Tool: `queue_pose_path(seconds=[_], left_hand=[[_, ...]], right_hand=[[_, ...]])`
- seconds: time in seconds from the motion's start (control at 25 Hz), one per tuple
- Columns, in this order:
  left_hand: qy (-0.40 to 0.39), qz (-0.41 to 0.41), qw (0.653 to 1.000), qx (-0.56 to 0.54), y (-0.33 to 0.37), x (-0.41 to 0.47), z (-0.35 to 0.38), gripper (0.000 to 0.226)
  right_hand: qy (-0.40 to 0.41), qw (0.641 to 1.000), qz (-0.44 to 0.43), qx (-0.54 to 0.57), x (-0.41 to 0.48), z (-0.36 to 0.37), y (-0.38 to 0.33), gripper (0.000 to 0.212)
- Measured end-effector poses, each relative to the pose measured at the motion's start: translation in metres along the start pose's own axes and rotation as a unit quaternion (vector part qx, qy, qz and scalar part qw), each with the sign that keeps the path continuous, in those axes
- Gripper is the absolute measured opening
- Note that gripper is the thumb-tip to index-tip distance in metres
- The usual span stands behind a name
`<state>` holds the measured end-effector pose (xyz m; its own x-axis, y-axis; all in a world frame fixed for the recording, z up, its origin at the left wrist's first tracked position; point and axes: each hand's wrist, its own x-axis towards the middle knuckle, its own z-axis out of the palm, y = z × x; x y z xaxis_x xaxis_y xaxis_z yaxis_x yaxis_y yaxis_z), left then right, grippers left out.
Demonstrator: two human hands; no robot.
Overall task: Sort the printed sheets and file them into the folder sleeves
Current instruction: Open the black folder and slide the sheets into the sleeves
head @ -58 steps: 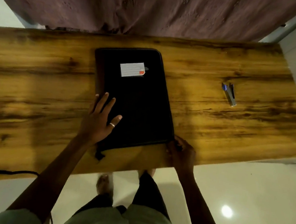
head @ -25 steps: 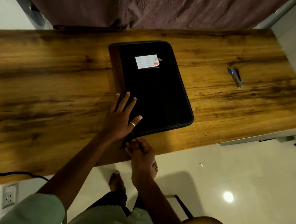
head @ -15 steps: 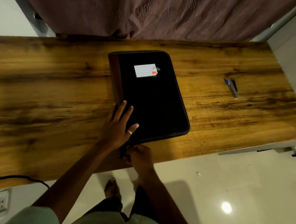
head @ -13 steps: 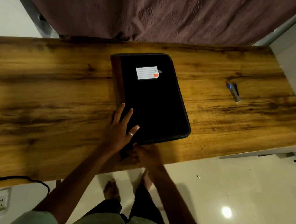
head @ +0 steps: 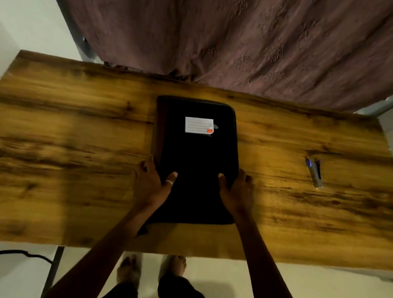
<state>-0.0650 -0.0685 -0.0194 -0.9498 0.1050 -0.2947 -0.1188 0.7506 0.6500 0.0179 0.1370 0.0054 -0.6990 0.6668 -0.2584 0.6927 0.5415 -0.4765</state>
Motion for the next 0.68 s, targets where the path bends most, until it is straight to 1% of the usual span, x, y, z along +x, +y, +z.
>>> queue_pose_path(seconds=[0.12,0.36,0.56,0.6,0.68], left_hand=[[0.016,-0.037,0.999,-0.021,0.005,0.010,0.008,0.095],[0.034,-0.063,0.997,-0.029,0.001,0.020,-0.005,0.093],[0.051,-0.062,0.996,-0.031,-0.045,0.043,-0.054,0.084],[0.055,-0.061,0.996,-0.033,-0.060,0.048,-0.066,0.082],[0.063,-0.061,0.996,-0.036,-0.087,0.057,-0.090,0.077]], right_hand=[[-0.024,1.000,-0.005,-0.012,0.019,0.005,0.003,0.073],[-0.015,0.999,-0.032,-0.004,0.011,0.020,-0.004,0.076],[-0.032,0.997,-0.073,0.014,-0.009,0.056,-0.053,0.082],[-0.036,0.996,-0.079,0.013,-0.014,0.065,-0.067,0.086],[-0.046,0.995,-0.084,0.004,-0.027,0.082,-0.097,0.099]])
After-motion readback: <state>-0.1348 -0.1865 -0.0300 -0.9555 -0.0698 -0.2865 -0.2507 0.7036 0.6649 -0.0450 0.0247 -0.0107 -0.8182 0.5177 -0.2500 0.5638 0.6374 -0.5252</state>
